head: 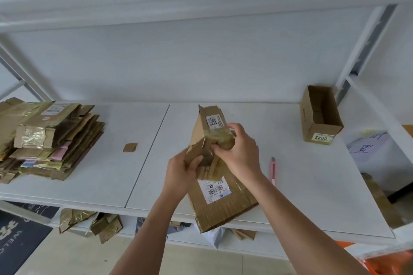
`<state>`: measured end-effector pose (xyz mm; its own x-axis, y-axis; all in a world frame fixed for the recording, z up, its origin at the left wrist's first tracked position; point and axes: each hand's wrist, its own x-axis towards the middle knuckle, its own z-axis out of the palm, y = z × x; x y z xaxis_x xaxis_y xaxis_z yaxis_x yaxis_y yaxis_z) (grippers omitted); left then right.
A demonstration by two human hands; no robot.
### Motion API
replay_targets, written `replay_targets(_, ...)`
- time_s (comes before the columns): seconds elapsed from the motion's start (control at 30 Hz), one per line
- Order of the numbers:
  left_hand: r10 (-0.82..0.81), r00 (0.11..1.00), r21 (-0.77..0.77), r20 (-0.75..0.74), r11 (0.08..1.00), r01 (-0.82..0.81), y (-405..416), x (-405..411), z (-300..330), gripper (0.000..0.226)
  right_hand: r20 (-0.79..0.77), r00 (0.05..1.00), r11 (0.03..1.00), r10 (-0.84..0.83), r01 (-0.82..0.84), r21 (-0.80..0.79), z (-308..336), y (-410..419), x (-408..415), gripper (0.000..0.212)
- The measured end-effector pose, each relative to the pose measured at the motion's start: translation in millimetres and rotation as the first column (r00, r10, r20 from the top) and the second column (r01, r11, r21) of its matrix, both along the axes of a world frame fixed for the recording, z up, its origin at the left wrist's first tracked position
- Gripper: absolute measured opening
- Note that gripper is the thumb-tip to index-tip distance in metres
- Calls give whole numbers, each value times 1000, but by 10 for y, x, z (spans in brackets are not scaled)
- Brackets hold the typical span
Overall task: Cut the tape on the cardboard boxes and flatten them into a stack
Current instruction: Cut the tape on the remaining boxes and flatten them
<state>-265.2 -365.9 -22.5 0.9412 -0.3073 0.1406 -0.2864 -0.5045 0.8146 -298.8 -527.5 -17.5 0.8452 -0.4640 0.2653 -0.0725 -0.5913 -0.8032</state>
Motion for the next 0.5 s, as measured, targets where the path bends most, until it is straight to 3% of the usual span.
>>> replay_targets(0.2,72,971,9,-227,997,-72,76,-28,-429,15,-138,985,992,100,-87,93,-206,-56,-169,52)
replay_targets(0.5,98,947,12,-306,995,-99,41,-3,-523,25,-158,966,972,205,-183,145,-254,-208,-139,59)
